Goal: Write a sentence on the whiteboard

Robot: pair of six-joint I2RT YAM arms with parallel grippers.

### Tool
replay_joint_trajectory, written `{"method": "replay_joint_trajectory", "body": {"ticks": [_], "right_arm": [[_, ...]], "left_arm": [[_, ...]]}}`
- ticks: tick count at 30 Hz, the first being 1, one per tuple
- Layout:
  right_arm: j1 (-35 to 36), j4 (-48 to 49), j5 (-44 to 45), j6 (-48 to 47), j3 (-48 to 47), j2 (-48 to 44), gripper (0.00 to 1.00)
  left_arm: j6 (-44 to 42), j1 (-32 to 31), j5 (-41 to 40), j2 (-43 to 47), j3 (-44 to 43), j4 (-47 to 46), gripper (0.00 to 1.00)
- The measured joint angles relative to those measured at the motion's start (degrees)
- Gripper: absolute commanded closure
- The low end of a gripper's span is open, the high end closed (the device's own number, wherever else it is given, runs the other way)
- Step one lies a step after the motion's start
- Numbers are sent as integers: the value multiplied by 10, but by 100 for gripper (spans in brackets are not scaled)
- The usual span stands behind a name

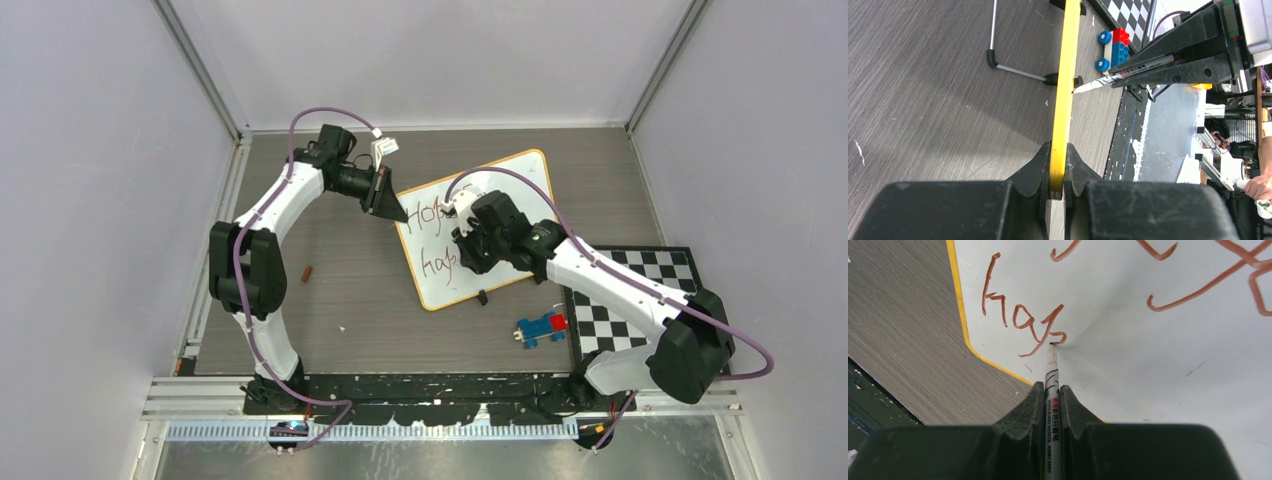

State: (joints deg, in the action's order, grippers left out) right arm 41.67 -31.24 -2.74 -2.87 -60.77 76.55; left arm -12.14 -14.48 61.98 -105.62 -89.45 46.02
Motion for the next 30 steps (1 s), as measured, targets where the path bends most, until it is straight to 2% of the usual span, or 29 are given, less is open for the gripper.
{"method": "replay_joint_trajectory", "body": {"ticks": [16, 23, 30], "right_arm": [[6, -11, -7, -2, -14, 11, 100], [5, -13, 8, -6, -14, -27, 100], [-1, -11, 33, -14, -16, -12, 100]], "left_arm": [[0, 0, 0, 0, 0, 0, 100], [0, 0, 0, 0, -1, 0, 100], [0, 0, 0, 0, -1, 1, 100]]}}
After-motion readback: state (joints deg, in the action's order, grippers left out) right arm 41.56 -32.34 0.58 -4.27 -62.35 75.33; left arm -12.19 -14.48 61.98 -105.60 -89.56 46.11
